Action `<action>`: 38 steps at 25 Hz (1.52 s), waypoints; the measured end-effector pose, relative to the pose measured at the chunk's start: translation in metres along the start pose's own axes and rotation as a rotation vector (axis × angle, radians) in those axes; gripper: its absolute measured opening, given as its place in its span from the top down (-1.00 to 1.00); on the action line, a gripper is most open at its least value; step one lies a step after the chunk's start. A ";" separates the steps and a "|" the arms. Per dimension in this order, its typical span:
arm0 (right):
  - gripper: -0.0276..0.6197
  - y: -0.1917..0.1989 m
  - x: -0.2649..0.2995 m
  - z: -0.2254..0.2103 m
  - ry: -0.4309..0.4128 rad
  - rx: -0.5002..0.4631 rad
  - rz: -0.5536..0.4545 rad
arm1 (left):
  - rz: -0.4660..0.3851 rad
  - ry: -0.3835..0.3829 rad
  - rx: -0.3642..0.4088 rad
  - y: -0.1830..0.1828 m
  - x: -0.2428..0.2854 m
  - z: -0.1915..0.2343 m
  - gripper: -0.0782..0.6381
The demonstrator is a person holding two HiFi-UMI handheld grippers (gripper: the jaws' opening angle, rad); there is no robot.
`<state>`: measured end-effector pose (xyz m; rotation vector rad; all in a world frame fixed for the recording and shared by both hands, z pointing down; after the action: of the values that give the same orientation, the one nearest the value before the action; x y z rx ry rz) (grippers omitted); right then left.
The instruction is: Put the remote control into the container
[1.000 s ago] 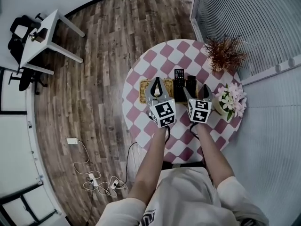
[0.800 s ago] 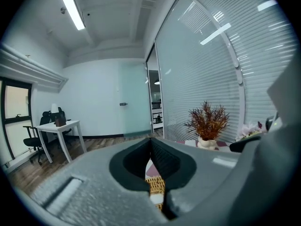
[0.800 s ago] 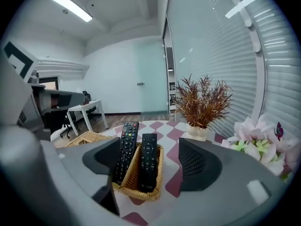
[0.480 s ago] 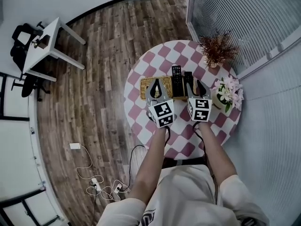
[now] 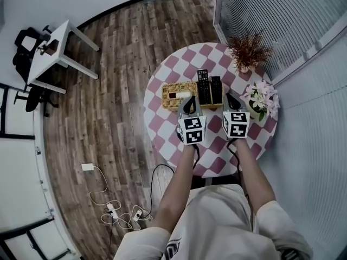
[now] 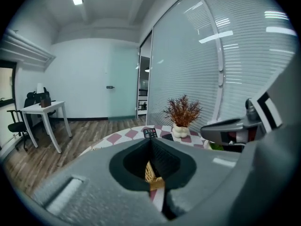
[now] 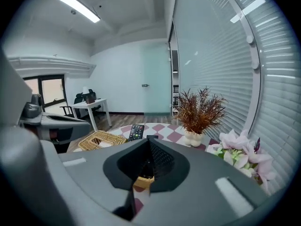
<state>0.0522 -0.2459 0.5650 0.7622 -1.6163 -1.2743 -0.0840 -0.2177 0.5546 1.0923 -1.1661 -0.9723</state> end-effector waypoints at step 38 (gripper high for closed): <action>0.91 0.045 -0.041 0.003 -0.045 0.078 0.218 | 0.161 0.047 0.007 0.042 -0.034 -0.010 0.76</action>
<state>0.0683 -0.1968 0.5965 0.5886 -1.7421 -1.0846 -0.0783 -0.1750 0.5879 1.0051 -1.2003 -0.8146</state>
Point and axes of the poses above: the fingertips, and each gripper's own axes: x forward along the fingers, z to its left, y out of its underside, the point moved 1 cm from there along -x, backward along the fingers, and after that the axes turned 14 degrees about -z, right-handed, at the moved point
